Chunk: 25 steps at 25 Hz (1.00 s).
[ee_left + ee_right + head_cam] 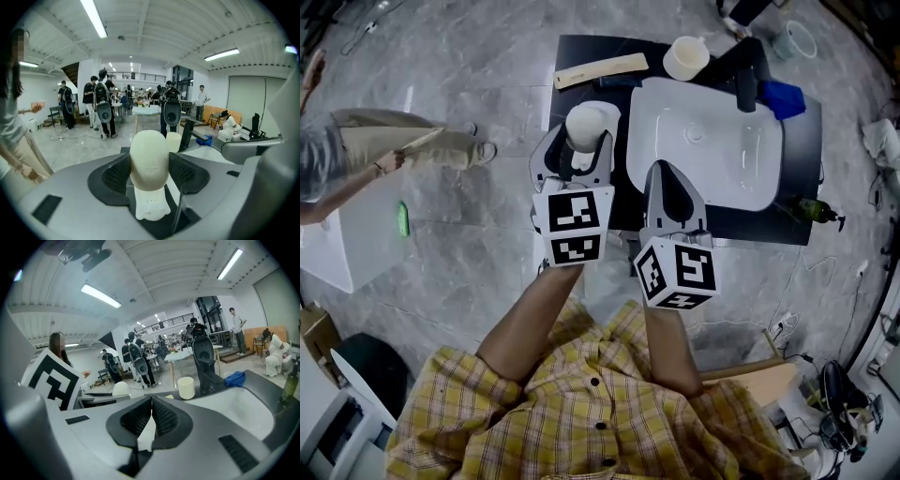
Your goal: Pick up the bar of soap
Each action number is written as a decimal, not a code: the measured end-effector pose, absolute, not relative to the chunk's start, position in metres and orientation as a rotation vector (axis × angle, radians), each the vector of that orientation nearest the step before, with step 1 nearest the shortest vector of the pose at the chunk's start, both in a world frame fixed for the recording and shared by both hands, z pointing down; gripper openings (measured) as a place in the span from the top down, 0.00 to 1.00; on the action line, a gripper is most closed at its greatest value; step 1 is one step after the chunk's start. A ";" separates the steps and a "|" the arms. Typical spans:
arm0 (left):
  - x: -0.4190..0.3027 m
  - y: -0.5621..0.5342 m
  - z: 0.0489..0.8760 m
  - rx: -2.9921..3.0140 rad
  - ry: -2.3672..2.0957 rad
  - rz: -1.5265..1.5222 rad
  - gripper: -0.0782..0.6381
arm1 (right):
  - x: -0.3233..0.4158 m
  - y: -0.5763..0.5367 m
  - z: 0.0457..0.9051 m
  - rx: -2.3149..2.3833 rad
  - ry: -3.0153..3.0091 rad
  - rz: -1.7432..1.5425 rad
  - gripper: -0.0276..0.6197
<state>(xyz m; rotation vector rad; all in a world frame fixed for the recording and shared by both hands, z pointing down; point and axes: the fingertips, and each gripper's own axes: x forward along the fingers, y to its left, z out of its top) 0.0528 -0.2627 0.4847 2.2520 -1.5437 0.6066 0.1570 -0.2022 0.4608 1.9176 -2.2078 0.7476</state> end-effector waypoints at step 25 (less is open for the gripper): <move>0.017 -0.195 0.221 2.648 -1.780 -0.062 0.53 | 0.097 -0.182 0.238 1.859 -2.527 0.059 0.93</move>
